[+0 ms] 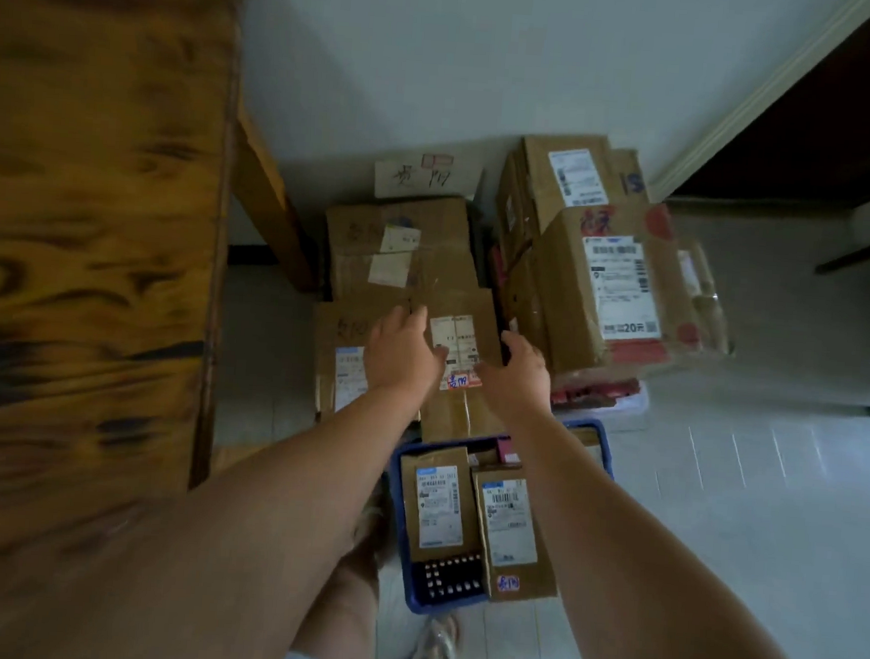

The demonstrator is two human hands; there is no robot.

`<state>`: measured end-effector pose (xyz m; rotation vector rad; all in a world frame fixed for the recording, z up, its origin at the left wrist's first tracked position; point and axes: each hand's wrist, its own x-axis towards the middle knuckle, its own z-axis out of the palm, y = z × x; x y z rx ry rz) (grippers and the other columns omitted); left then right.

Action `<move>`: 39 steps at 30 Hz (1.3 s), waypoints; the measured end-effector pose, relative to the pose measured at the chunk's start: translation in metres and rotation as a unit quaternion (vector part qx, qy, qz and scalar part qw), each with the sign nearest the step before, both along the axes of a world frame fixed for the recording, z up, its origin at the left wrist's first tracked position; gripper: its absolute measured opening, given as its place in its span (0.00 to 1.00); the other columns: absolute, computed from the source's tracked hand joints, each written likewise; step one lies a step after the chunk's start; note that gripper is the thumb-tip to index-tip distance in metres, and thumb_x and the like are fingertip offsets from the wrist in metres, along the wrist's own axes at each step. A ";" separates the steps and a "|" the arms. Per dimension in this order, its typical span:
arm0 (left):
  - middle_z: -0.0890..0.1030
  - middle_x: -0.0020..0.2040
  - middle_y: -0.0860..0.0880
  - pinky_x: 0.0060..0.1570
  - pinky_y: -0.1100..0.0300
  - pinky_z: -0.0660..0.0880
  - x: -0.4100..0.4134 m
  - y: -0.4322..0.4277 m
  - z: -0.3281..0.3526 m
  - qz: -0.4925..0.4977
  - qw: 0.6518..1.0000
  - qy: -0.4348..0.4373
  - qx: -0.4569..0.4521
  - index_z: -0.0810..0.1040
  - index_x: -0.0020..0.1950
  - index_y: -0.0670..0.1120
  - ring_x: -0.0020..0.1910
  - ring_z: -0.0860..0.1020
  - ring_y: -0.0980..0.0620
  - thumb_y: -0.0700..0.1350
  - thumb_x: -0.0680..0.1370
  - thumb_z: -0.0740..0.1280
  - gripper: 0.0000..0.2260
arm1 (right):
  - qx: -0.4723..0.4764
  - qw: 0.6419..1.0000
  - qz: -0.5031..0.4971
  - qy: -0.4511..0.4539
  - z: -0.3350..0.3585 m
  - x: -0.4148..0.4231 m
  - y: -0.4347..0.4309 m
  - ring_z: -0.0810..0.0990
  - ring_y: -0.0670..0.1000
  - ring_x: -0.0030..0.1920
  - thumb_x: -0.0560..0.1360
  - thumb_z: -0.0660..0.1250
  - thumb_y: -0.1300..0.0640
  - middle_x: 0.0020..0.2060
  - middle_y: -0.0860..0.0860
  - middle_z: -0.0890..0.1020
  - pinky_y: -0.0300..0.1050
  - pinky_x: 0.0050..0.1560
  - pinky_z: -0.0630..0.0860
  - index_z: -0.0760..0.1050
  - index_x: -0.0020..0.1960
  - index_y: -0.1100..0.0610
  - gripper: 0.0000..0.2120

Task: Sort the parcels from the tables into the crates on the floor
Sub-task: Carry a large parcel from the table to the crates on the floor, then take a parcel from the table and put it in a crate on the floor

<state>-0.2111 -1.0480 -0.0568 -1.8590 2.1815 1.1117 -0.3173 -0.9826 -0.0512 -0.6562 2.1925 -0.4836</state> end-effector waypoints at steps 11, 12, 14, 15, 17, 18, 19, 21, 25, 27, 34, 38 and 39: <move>0.65 0.74 0.48 0.68 0.51 0.63 0.088 0.096 0.141 0.072 0.981 0.112 -0.138 0.63 0.74 0.48 0.72 0.62 0.46 0.48 0.77 0.66 0.27 | -0.167 0.985 -0.029 -0.024 0.139 0.065 0.088 0.75 0.50 0.60 0.78 0.64 0.57 0.69 0.52 0.71 0.36 0.46 0.71 0.63 0.74 0.54 0.25; 0.65 0.74 0.48 0.68 0.52 0.63 0.094 0.102 0.149 0.084 0.979 0.123 -0.142 0.63 0.75 0.49 0.72 0.62 0.47 0.48 0.77 0.66 0.27 | -0.178 0.983 -0.028 -0.023 0.147 0.071 0.093 0.75 0.49 0.58 0.78 0.64 0.57 0.69 0.52 0.71 0.37 0.46 0.72 0.64 0.74 0.54 0.25; 0.65 0.74 0.47 0.69 0.52 0.63 0.113 0.116 0.169 0.098 0.972 0.146 -0.154 0.63 0.75 0.49 0.72 0.62 0.47 0.48 0.77 0.66 0.27 | -0.202 0.979 -0.021 -0.023 0.169 0.086 0.107 0.75 0.49 0.57 0.78 0.64 0.57 0.68 0.51 0.72 0.41 0.50 0.75 0.64 0.73 0.53 0.25; 0.65 0.74 0.47 0.69 0.53 0.62 0.121 0.121 0.178 0.102 0.969 0.153 -0.164 0.63 0.75 0.49 0.72 0.62 0.47 0.48 0.77 0.66 0.26 | -0.208 0.978 -0.023 -0.026 0.178 0.092 0.111 0.76 0.49 0.55 0.78 0.64 0.57 0.67 0.51 0.73 0.43 0.49 0.76 0.64 0.73 0.53 0.25; 0.65 0.74 0.48 0.71 0.52 0.61 0.141 0.130 0.200 0.112 0.962 0.164 -0.186 0.64 0.74 0.48 0.72 0.63 0.48 0.48 0.78 0.66 0.26 | -0.224 0.974 -0.024 -0.030 0.198 0.107 0.117 0.77 0.49 0.54 0.78 0.64 0.57 0.67 0.51 0.73 0.46 0.52 0.77 0.64 0.73 0.53 0.25; 0.66 0.73 0.48 0.71 0.52 0.61 0.149 0.131 0.208 0.117 0.960 0.167 -0.193 0.64 0.74 0.48 0.72 0.63 0.48 0.48 0.78 0.66 0.26 | -0.231 0.972 -0.022 -0.029 0.206 0.113 0.116 0.76 0.50 0.57 0.78 0.64 0.57 0.67 0.51 0.73 0.47 0.56 0.76 0.65 0.73 0.53 0.24; 0.66 0.73 0.48 0.71 0.52 0.62 0.161 0.132 0.219 0.125 0.956 0.173 -0.203 0.64 0.74 0.48 0.72 0.63 0.48 0.48 0.78 0.66 0.25 | -0.241 0.970 -0.013 -0.024 0.218 0.123 0.115 0.75 0.51 0.61 0.78 0.64 0.57 0.68 0.51 0.72 0.49 0.60 0.74 0.65 0.73 0.53 0.24; 0.66 0.73 0.48 0.71 0.53 0.62 0.180 0.129 0.232 0.143 0.949 0.176 -0.219 0.64 0.74 0.48 0.72 0.63 0.48 0.48 0.78 0.66 0.25 | -0.259 0.966 0.004 -0.017 0.236 0.142 0.108 0.70 0.53 0.68 0.78 0.64 0.57 0.69 0.52 0.71 0.49 0.66 0.68 0.66 0.72 0.53 0.23; 0.65 0.74 0.48 0.70 0.52 0.62 0.226 0.114 0.254 0.180 0.940 0.185 -0.222 0.63 0.75 0.48 0.73 0.62 0.48 0.49 0.78 0.65 0.26 | -0.289 0.956 0.044 -0.014 0.265 0.194 0.083 0.69 0.52 0.69 0.78 0.64 0.56 0.69 0.51 0.71 0.49 0.68 0.66 0.68 0.71 0.54 0.22; 0.65 0.74 0.49 0.70 0.53 0.64 0.256 0.102 0.261 0.200 0.936 0.189 -0.221 0.62 0.75 0.49 0.73 0.62 0.48 0.49 0.78 0.65 0.26 | -0.297 0.952 0.065 -0.017 0.275 0.225 0.066 0.68 0.52 0.70 0.79 0.63 0.56 0.70 0.51 0.70 0.48 0.68 0.67 0.67 0.71 0.54 0.21; 0.65 0.74 0.50 0.69 0.54 0.62 0.414 0.044 0.280 0.249 0.921 0.159 -0.253 0.62 0.75 0.50 0.73 0.61 0.49 0.50 0.78 0.65 0.26 | -0.307 0.945 0.104 -0.038 0.290 0.369 -0.006 0.74 0.52 0.62 0.78 0.65 0.55 0.69 0.51 0.72 0.44 0.59 0.69 0.69 0.70 0.52 0.21; 0.65 0.74 0.49 0.69 0.53 0.62 0.500 0.007 0.292 0.251 0.918 0.145 -0.269 0.61 0.75 0.49 0.73 0.62 0.49 0.50 0.78 0.65 0.27 | -0.323 0.936 0.129 -0.055 0.294 0.459 -0.052 0.72 0.54 0.66 0.78 0.66 0.54 0.69 0.52 0.72 0.48 0.64 0.70 0.70 0.69 0.52 0.20; 0.65 0.74 0.49 0.69 0.53 0.62 0.526 -0.003 0.294 0.257 0.916 0.142 -0.275 0.61 0.75 0.49 0.73 0.62 0.49 0.50 0.78 0.65 0.27 | -0.330 0.931 0.139 -0.064 0.294 0.487 -0.067 0.71 0.54 0.67 0.77 0.66 0.54 0.68 0.52 0.72 0.49 0.66 0.70 0.71 0.69 0.52 0.20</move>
